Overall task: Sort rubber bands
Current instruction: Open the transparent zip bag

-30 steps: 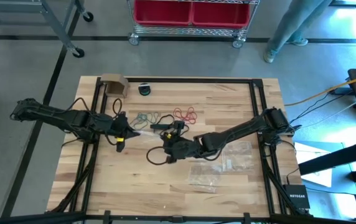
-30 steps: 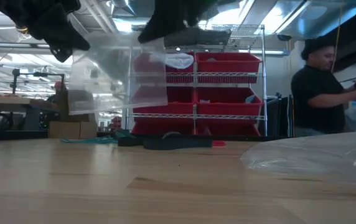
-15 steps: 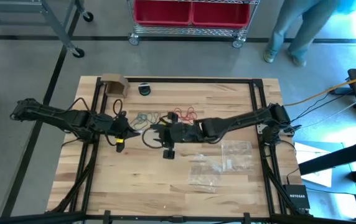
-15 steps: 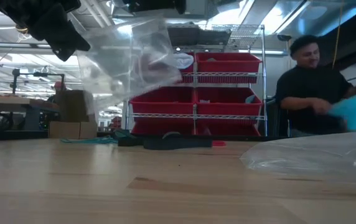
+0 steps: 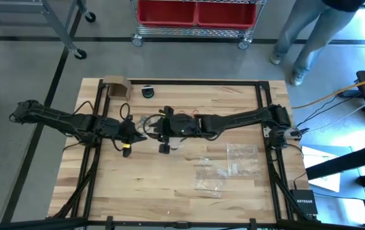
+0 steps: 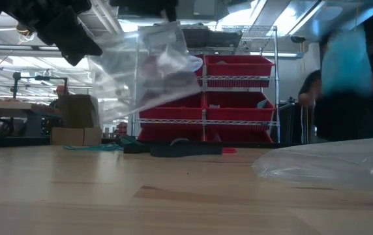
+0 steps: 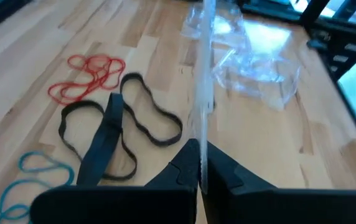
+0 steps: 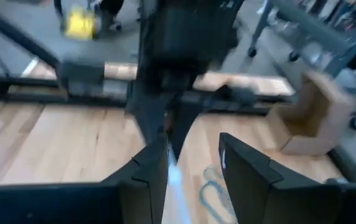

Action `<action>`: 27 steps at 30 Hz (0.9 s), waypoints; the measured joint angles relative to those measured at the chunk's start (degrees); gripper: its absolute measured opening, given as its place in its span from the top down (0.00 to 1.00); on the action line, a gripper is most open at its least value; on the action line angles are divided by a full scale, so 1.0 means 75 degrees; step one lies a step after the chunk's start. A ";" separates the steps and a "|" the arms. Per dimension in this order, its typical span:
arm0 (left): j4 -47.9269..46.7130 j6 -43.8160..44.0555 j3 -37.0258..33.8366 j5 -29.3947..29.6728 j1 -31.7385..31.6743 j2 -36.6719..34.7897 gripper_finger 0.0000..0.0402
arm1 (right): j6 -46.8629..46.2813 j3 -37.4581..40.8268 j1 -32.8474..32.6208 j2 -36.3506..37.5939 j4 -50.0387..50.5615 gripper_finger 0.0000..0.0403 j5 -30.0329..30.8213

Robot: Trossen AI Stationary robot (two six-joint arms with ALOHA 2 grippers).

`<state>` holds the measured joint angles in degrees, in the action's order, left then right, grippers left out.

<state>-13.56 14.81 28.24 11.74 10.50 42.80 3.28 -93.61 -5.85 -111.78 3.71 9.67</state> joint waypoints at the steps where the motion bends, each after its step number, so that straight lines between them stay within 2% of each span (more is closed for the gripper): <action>1: -0.0034 0.0052 -0.0001 -0.0001 0.0000 0.0048 1.00 | -0.0004 0.0010 0.0006 -0.0090 -0.0030 0.66 -0.0100; 8: -0.0059 0.0176 -0.0002 -0.0003 -0.0006 0.0144 1.00 | -0.0033 0.0001 0.0082 -0.0624 0.0134 0.66 -0.0371; 27: -0.0113 0.0154 -0.0002 -0.0002 0.0003 0.0220 1.00 | -0.0227 0.0010 0.0146 -0.0831 -0.0260 0.69 -0.0572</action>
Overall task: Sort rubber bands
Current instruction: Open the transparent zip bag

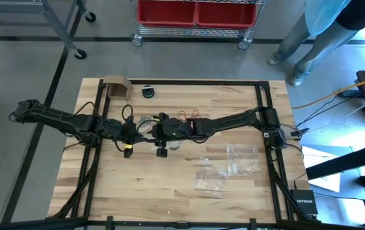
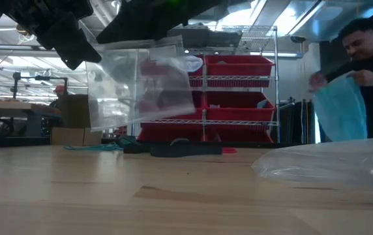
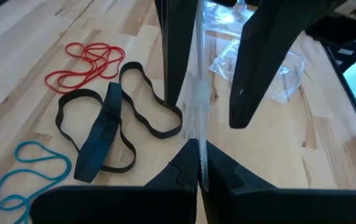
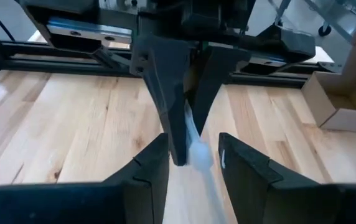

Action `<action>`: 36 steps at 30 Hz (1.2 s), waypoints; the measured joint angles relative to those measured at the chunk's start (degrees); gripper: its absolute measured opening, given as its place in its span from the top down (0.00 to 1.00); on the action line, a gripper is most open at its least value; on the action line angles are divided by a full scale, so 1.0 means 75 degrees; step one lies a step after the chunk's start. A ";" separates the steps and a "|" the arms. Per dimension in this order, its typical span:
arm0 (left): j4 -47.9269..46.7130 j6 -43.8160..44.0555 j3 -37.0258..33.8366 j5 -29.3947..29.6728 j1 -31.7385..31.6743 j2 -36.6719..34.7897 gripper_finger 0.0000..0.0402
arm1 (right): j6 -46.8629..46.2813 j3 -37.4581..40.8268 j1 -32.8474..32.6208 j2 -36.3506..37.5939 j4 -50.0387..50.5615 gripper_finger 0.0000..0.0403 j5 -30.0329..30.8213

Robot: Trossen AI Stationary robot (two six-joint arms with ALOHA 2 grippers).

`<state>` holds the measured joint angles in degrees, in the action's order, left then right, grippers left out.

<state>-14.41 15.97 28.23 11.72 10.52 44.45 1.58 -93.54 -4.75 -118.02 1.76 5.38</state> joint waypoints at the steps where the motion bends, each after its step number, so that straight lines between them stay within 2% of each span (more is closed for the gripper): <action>1: -0.0012 -0.0007 0.0000 0.0000 0.0000 0.0000 1.00 | -0.0002 0.0000 0.0002 0.0000 -0.0008 0.70 -0.0002; 9: -0.0004 -0.0038 0.0000 -0.0003 0.0000 -0.0006 1.00 | -0.0001 -0.0001 0.0002 -0.0003 0.0039 0.86 -0.0004; 16: -0.0012 -0.0044 0.0000 -0.0003 0.0000 -0.0009 1.00 | -0.0003 -0.0003 0.0002 -0.0003 0.0256 0.95 0.0068; 36: -0.0009 -0.0320 0.0000 0.0003 0.0000 -0.0041 1.00 | -0.0003 -0.0017 -0.0012 0.0029 0.1312 0.96 0.0211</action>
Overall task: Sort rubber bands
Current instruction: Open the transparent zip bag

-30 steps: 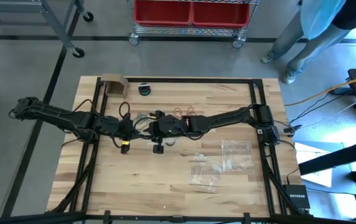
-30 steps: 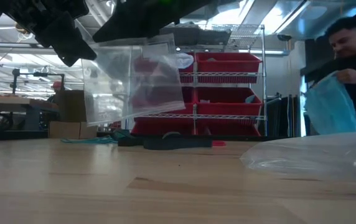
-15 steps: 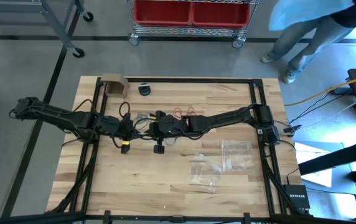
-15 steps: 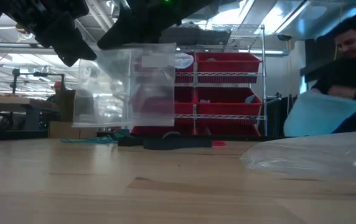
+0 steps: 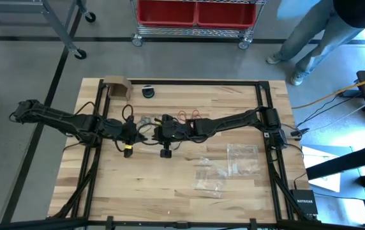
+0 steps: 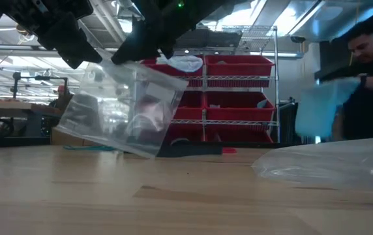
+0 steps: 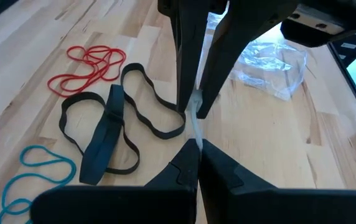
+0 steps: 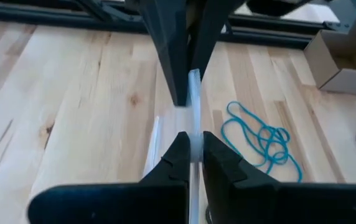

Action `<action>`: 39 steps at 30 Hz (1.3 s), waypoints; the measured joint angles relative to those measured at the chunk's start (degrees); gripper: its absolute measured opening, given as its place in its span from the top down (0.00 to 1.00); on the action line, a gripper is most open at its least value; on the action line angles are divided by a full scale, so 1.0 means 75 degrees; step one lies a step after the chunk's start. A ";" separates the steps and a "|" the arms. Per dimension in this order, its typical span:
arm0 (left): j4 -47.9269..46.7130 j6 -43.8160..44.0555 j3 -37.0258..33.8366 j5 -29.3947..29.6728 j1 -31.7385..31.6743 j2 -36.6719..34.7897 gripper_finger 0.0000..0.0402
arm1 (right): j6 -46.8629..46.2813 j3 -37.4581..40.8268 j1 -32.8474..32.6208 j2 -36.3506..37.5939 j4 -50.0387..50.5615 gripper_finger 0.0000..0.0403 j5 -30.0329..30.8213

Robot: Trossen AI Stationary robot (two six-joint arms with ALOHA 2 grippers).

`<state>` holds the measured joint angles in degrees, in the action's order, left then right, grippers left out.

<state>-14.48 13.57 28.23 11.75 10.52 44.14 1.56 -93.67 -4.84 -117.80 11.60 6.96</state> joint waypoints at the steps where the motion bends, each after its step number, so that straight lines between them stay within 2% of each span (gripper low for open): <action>1: -0.0014 -0.0022 0.0000 0.0000 0.0000 0.0000 1.00 | 0.0000 0.0000 -0.0001 0.0000 0.0052 0.96 0.0000; 10: -0.0059 0.0104 0.0006 -0.0008 0.0000 -0.0003 0.99 | 0.0039 -0.0169 -0.0001 0.0000 0.0211 0.96 0.0012; 21: 0.0090 0.0174 0.0008 -0.0006 -0.0035 -0.0020 0.67 | 0.0055 -0.0300 -0.0001 0.0000 0.0326 0.96 0.0012; 26: 0.0516 0.0074 0.0009 0.0003 -0.0111 -0.0020 0.60 | 0.0058 -0.0300 -0.0001 0.0000 0.0324 0.96 0.0012; 32: 0.0451 -0.0071 0.0009 0.0000 -0.0111 -0.0020 0.63 | 0.0163 -0.0300 -0.0001 -0.0001 0.0315 0.96 0.0012; 39: 0.0392 -0.0275 0.0009 0.0075 -0.0111 0.0051 0.80 | 0.0207 -0.0300 -0.0001 -0.0002 0.0248 0.96 0.0012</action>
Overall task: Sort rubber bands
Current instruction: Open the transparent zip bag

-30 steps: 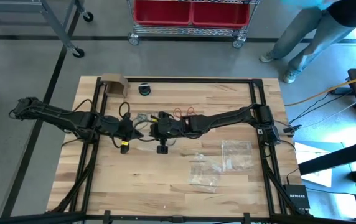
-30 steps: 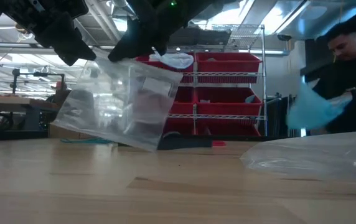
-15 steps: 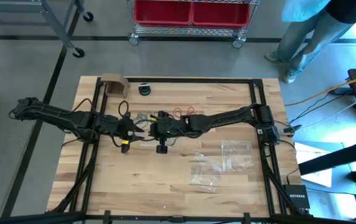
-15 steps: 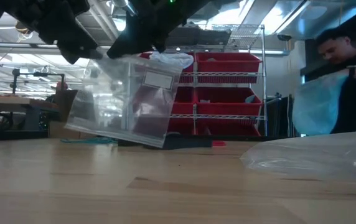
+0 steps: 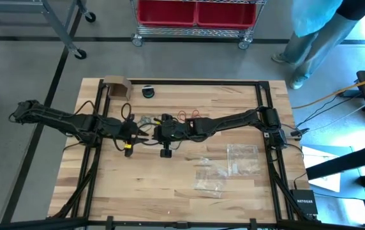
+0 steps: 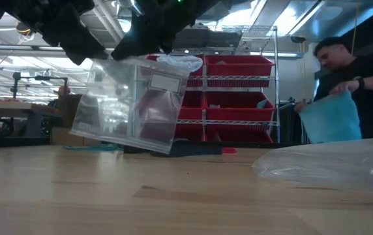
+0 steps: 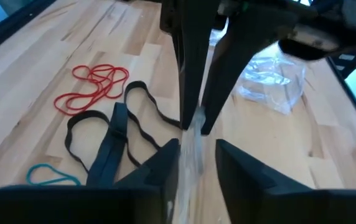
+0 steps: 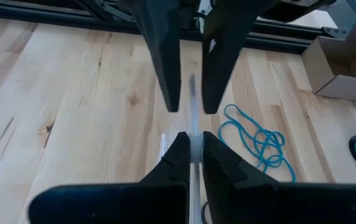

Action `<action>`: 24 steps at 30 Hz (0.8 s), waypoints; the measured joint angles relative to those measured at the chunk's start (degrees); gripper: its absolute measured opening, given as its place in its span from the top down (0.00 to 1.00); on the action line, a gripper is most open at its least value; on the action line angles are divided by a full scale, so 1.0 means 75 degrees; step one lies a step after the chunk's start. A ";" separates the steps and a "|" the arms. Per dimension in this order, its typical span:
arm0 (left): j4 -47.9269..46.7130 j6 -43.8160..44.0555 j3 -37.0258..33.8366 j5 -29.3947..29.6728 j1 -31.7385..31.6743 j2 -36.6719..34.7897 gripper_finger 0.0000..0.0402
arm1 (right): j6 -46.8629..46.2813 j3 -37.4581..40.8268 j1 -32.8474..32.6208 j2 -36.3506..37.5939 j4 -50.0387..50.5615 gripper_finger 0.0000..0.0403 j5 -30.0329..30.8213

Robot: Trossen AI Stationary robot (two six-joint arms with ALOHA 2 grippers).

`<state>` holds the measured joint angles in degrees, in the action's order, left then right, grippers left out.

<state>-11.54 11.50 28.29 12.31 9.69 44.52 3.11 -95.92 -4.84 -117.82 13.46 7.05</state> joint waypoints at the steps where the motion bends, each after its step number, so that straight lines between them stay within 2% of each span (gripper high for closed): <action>1: 0.0025 -0.0026 0.0000 0.0012 0.0000 0.0015 0.83 | 0.0000 0.0000 0.0000 0.0000 -0.0012 0.96 0.0000; 6: 0.0057 -0.0178 0.0000 0.0087 -0.0113 0.0107 0.98 | -0.0001 0.0000 0.0000 0.0000 0.0001 0.96 0.0028; 24: -0.0259 -0.0203 0.0000 0.0278 -0.0134 -0.0073 1.00 | -0.0006 -0.0029 0.0000 0.0002 0.0699 0.96 0.0125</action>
<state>-13.48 9.98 28.29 14.40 8.69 43.98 3.07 -96.14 -4.84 -117.80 18.70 7.99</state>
